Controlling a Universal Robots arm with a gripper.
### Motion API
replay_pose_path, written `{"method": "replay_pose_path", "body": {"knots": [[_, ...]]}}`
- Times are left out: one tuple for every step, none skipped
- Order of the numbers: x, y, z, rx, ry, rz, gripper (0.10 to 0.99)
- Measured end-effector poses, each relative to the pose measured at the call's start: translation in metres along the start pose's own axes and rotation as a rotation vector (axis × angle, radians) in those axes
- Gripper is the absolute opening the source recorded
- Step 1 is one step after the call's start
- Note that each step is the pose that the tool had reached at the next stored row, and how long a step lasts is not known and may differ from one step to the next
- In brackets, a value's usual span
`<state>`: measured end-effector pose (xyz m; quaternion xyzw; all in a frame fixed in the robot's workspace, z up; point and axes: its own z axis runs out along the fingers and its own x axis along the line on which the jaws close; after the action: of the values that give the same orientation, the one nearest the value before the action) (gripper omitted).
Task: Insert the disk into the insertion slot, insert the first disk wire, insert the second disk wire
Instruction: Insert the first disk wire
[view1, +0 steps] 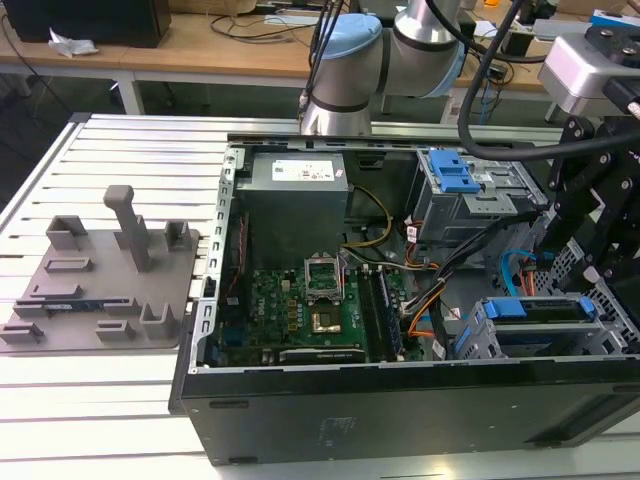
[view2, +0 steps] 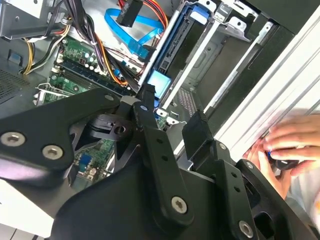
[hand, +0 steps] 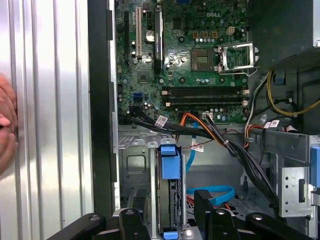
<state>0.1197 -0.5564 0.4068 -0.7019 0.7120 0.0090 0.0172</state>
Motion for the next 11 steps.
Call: {"method": "replay_pose_path", "body": {"knots": [[0.0000,0.0000,0.0000,0.000,0.0003,0.000,0.502],[0.0000,0.0000,0.0000,0.000,0.0008,0.000,0.502],[0.0000,0.0000,0.0000,0.000,0.0011,0.000,0.502],[0.0000,0.0000,0.0000,0.000,0.0019,0.000,0.502],[-0.0002,0.0000,0.0000,0.000,0.0029,0.000,0.502],[-0.0010,0.0000,0.0000,0.000,0.0052,0.000,0.502],[-0.0024,0.0000,0.0002,0.000,0.0087,0.000,0.502],[-0.0067,0.0001,0.0003,0.000,0.0141,0.000,0.502],[-0.0112,0.0001,0.0005,0.000,0.0285,0.000,0.502],[-0.0142,0.0002,0.0005,0.001,0.0452,-0.001,0.502],[-0.0189,0.0003,0.0007,0.001,0.0746,-0.001,0.502]]}}
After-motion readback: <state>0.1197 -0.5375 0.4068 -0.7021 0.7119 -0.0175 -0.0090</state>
